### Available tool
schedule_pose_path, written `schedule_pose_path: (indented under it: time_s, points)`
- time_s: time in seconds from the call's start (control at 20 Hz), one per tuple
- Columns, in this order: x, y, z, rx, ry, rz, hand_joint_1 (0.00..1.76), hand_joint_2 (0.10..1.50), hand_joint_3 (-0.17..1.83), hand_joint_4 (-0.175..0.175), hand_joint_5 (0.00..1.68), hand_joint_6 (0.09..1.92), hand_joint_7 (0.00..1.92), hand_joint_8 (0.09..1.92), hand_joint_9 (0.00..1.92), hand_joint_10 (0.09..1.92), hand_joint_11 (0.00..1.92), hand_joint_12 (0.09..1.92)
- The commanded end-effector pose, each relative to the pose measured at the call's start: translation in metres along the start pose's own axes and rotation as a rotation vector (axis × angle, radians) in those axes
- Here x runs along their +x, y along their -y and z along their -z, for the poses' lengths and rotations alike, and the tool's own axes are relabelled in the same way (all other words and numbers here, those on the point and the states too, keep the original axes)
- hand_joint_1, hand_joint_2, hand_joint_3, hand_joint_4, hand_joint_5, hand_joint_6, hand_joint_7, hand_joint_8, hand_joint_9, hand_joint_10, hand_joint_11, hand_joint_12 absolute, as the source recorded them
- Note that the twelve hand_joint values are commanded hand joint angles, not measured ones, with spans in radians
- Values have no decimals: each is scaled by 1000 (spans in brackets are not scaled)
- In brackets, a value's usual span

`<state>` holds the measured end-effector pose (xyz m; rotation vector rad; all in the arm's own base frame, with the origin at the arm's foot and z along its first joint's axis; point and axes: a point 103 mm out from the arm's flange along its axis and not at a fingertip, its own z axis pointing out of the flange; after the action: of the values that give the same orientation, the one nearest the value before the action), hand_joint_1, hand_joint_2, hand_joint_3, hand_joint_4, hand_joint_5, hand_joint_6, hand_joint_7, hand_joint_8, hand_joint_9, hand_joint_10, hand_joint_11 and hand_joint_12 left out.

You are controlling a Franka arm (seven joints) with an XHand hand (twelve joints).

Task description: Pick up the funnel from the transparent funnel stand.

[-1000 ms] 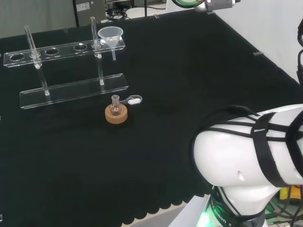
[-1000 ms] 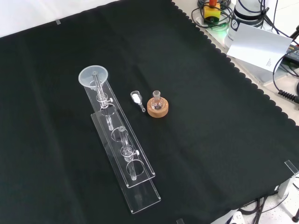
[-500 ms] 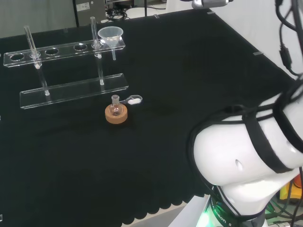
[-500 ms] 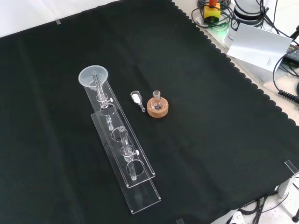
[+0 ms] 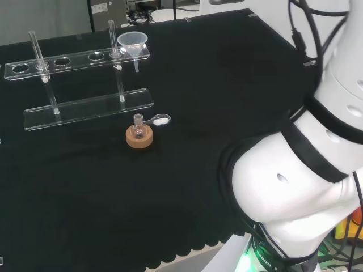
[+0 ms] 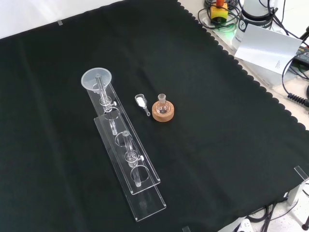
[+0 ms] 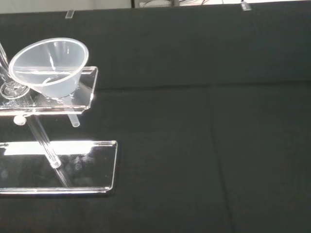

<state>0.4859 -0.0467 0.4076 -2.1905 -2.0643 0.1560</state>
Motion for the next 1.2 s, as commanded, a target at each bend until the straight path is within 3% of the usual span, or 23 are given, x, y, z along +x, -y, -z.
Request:
schedule_pose_path:
  time_s: [0.05, 0.6, 0.85, 1.2]
  points:
    - [52, -47, -22, 38, 52, 69, 295, 1010, 240, -3, 142, 87, 60, 547, 214, 703, 14, 1431]
    - [110, -86, -68, 159, 96, 196, 436, 935, 211, -6, 120, 87, 3, 615, 192, 726, 4, 1450]
    - [144, -101, -83, 225, 159, 220, 519, 861, 189, -25, 100, 87, 0, 591, 175, 766, 11, 1476]
    - [152, -108, -91, 295, 194, 243, 554, 797, 180, -37, 68, 87, 0, 493, 142, 805, 125, 1500]
